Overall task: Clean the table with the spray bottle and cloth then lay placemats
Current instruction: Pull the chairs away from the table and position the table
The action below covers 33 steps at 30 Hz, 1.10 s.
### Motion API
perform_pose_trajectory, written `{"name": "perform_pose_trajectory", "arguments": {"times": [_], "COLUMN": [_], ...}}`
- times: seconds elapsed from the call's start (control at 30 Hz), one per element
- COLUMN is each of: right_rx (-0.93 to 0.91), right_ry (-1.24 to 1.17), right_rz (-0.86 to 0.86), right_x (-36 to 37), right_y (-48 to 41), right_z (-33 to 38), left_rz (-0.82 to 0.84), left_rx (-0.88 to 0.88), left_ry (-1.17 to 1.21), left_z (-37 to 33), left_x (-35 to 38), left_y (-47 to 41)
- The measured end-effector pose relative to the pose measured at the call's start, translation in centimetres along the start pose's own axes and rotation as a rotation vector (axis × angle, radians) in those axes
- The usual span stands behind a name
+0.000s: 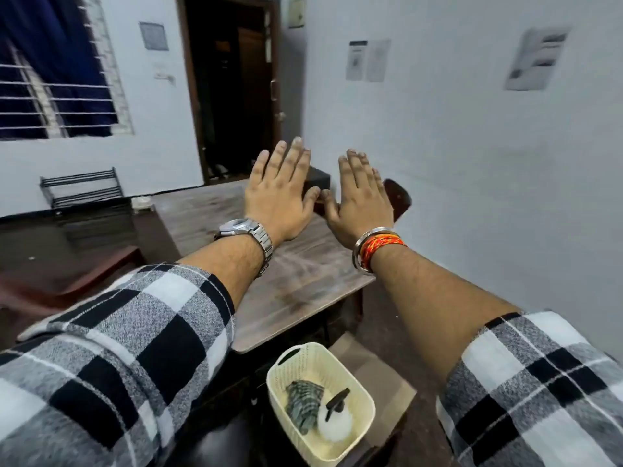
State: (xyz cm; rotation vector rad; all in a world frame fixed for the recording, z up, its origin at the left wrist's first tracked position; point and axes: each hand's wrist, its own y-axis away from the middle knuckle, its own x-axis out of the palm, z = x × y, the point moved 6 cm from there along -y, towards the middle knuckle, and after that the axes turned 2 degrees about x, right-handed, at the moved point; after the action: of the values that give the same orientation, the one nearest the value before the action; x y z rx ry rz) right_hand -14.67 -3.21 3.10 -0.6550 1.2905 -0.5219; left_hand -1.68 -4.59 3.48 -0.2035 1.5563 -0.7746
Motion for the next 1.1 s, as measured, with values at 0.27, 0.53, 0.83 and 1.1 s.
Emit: {"name": "perform_pose_trajectory", "arguments": {"times": [0.27,0.53,0.83,1.1], "right_rx": [-0.14,-0.193,-0.265,-0.37], "right_ry": [-0.109,-0.143,-0.244,-0.267], "right_rz": [0.164,0.302,0.476,0.694], "right_x": [8.6,17.4,27.3,38.9], "right_y": [2.0,3.7,6.1,8.0], "right_z": [16.4,32.0,43.7,50.1], "left_rz": [0.131,0.247,0.333,0.584], "left_rx": [-0.152,-0.252,-0.364,-0.4], "left_ry": [-0.047,-0.08,-0.058,-0.054], "left_z": [16.6,33.5,45.7,55.5], "left_x": [1.9,4.5,8.8,16.5], "left_y": [8.6,16.7,22.7,25.5]}}
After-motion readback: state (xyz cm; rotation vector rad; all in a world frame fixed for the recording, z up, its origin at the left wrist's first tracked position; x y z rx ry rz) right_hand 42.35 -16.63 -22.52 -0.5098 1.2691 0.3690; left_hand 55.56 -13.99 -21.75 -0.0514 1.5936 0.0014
